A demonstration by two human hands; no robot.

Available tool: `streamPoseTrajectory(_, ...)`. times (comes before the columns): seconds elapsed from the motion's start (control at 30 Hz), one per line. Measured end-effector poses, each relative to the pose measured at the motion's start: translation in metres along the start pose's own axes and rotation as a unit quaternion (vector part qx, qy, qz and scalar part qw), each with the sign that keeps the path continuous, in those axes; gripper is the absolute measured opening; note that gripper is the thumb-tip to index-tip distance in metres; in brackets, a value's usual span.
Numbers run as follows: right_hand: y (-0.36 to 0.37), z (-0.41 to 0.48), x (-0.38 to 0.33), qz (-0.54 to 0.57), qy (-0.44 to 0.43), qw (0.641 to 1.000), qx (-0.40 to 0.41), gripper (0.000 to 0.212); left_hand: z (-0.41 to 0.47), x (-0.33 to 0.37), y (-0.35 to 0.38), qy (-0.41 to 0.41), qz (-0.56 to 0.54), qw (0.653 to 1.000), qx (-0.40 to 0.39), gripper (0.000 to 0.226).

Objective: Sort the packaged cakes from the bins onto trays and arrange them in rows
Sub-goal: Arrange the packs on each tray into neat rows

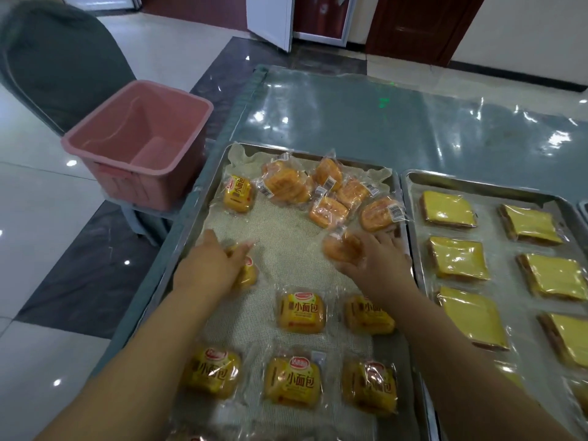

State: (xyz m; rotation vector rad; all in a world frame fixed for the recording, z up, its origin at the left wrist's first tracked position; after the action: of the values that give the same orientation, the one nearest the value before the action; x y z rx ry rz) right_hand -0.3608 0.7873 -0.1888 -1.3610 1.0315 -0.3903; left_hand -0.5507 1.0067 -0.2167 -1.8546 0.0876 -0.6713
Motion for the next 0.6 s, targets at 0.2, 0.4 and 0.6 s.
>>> streamPoseTrajectory(0.2,0.021,0.004,-0.021,0.351,0.106,0.917,-0.153,0.029,-0.004,-0.010,0.006,0.031,0.079,0.996,-0.004,0.064)
streamPoseTrajectory(0.4,0.034,0.005,-0.023,0.460,0.189,0.842,-0.211,0.038,-0.016,0.010,0.025,0.194,0.035,0.973,-0.119,0.050)
streamPoseTrajectory(0.6,0.041,0.011,-0.041,0.467,0.174,0.832,-0.245,0.034,-0.012,0.003,0.007,0.162,0.109,0.979,-0.054,0.048)
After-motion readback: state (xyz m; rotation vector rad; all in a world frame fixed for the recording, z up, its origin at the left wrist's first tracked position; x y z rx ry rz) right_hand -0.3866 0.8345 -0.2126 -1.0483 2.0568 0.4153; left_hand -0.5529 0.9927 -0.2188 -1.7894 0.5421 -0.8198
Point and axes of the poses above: each hand's wrist, its own z-axis towards the middle knuckle, its own y-axis out of the palm, x = y × z, the point moved 10 cm from there along z, towards the middle knuckle, and after that the axes turned 3 degrees about x, right-handed, at the moved point
